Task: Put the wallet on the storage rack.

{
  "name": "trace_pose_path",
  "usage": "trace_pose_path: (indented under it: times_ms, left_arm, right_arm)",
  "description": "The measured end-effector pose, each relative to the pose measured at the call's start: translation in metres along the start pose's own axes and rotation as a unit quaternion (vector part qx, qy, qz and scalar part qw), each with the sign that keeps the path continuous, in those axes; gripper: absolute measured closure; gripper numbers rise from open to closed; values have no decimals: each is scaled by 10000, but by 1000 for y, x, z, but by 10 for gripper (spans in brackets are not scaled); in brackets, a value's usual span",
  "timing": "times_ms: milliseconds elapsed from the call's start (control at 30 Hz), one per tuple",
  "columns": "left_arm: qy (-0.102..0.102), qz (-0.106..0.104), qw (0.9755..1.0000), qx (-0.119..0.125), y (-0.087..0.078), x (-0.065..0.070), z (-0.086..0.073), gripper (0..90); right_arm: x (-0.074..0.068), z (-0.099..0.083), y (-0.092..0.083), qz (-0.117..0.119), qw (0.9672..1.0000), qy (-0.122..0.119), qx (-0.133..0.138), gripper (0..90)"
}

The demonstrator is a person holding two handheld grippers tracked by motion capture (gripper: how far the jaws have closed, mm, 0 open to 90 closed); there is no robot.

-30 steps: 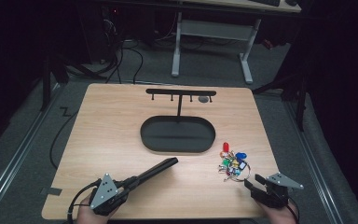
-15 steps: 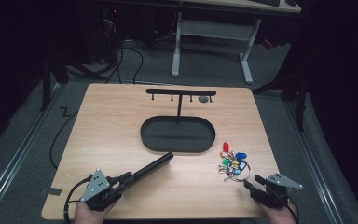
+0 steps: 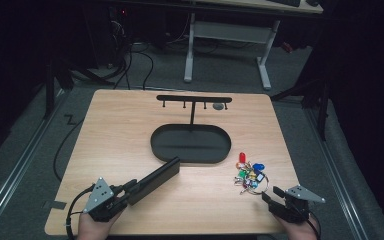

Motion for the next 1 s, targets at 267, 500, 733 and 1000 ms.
trace_pose_path:
  times_ms: [267,500,733,1000]
  left_arm:
    - [-70,-1,10000,39,0,-8,-1,790]
    - [-152,9,9998,87,1,-14,-3,781]
    - [-156,9,9998,119,0,-15,-3,777]
    - [-129,-6,9998,138,-1,-13,-4,765]
  right_arm:
    - [-1,1,1,-26,10000,-53,34,456]
    - [2,-1,0,-27,10000,-13,23,456]
    - [1,0,0,-34,10000,-26,22,456]
    - [1,0,0,-20,10000,-16,23,456]
Point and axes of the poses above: each handheld gripper's, and its own axes: y roughly forward along the jaws, z roughly out of its top, x roughly to its right, the point moved 3 cm from there along y, roughly forward along the jaws, and after that the axes turned 4 degrees about -z, right-handed, at the moved point
